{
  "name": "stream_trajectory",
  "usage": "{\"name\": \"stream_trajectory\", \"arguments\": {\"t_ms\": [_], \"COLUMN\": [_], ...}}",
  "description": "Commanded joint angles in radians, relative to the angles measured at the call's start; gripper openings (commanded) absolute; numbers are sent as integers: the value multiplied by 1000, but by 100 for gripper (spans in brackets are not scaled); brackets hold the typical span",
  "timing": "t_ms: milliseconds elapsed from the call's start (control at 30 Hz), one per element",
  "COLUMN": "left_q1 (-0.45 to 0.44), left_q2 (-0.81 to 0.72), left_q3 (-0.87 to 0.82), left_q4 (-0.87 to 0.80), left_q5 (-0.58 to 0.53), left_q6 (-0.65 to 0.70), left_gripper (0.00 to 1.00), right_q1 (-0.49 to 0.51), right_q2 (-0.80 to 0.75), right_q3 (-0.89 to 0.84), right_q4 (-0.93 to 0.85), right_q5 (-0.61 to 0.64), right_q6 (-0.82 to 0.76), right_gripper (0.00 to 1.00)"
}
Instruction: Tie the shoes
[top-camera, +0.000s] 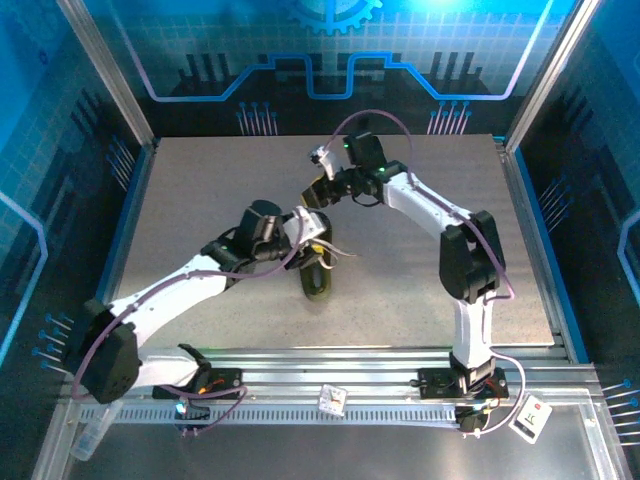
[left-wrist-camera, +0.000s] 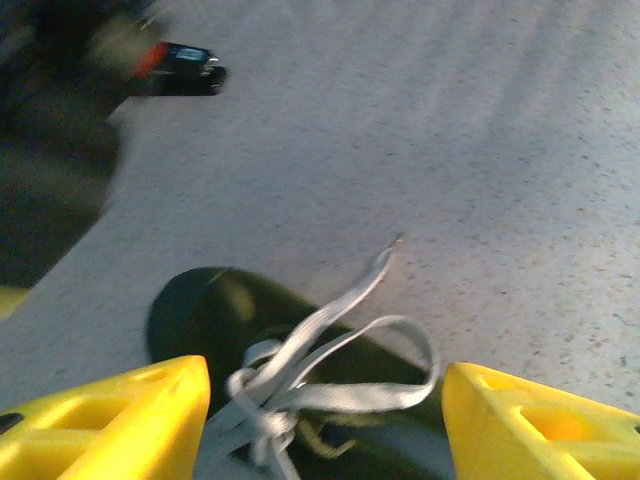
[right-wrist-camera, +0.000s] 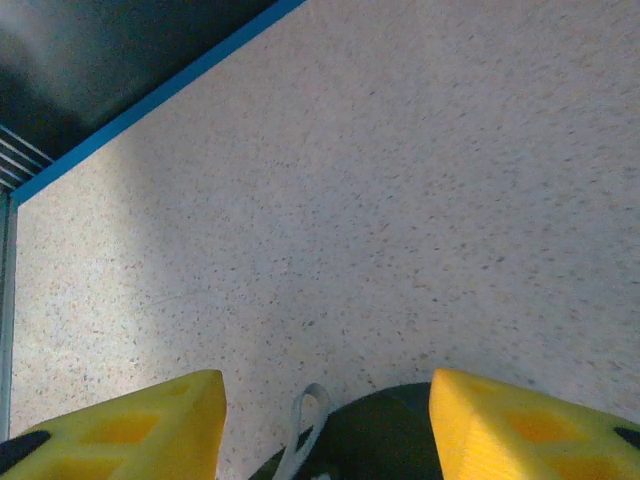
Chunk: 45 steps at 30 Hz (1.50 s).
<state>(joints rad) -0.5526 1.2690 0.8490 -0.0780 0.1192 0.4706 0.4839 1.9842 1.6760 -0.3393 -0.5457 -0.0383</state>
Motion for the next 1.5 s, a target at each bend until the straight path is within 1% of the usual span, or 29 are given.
{"name": "stream_trajectory", "arguments": {"t_ms": [0,100,200,233,333,400,500,733,900,1033,1167,1300,1467], "left_q1": [85,162,233,252,311,339,353,358,375,381,380,374,347], "left_q2": [-76,-90,-77,-73,-39,17,119,284,387,459,533,573,614], "left_q3": [-35,-18,7,5,7,31,80,124,176,229,296,332,370], "left_q4": [-39,-126,-220,-227,-223,-211,-223,-174,-188,-209,-259,-304,-376], "left_q5": [49,95,149,168,276,326,356,375,390,398,422,443,419], "left_q6": [0,77,217,267,392,426,471,546,587,612,635,663,713], "left_gripper": [63,62,62,62,66,67,67,68,69,69,69,70,71], "right_q1": [-11,-12,-10,-8,9,22,31,58,79,88,89,89,89], "right_q2": [-94,-165,-232,-250,-303,-317,-308,-261,-195,-157,-136,-117,-109], "right_q3": [-101,-240,-379,-419,-539,-595,-630,-615,-557,-519,-489,-471,-467], "right_q4": [-42,-62,-60,-56,-34,-27,-25,15,-6,-29,-58,-91,-104], "right_q5": [17,48,59,63,89,117,123,101,93,111,116,124,132], "right_q6": [-36,-67,-71,-70,-78,-86,-78,-44,-42,-38,-46,-56,-59], "right_gripper": [58,59,61,61,62,63,64,66,69,70,70,70,70]}}
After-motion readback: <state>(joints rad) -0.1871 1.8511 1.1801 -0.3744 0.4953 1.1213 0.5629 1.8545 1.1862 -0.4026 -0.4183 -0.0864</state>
